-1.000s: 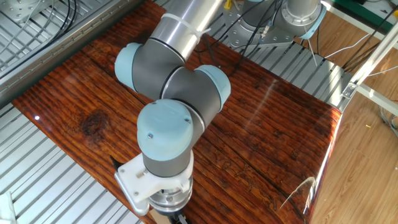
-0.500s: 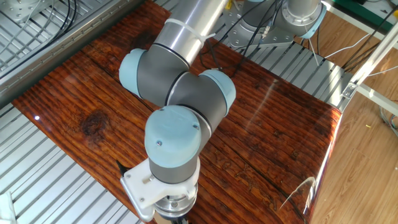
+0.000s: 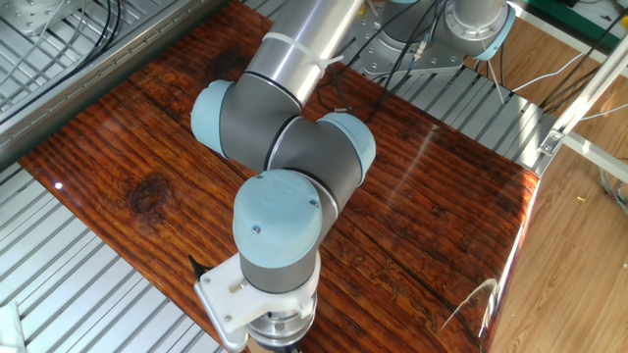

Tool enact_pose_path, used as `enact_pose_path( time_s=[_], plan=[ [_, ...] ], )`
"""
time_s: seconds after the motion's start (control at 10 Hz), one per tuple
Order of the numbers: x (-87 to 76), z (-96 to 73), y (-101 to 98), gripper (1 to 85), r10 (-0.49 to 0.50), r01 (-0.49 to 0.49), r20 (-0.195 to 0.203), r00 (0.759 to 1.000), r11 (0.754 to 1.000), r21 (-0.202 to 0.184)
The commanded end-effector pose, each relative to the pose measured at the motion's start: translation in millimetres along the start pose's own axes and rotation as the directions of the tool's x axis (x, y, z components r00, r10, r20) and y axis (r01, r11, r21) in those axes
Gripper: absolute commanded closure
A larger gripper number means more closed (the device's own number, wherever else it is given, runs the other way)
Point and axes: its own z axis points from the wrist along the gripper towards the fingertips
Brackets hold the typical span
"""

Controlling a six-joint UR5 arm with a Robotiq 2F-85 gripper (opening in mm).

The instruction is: Hold a small block with the gripper and sweep it from left to right on the table

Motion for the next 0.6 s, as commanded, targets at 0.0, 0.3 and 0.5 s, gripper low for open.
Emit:
enact_pose_path(
  time_s=[0.0,0.3,0.5],
  plan=[
    [1.1,-1.4,2.6,84.7,0.025,-0.025,-0.005,1.000,1.000,-0.008],
    [3.9,-2.7,6.3,84.7,0.051,-0.051,-0.015,0.999,0.999,-0.016],
    [2.3,-3.2,5.3,84.7,0.050,-0.051,-0.014,0.999,0.999,-0.009]
  ],
)
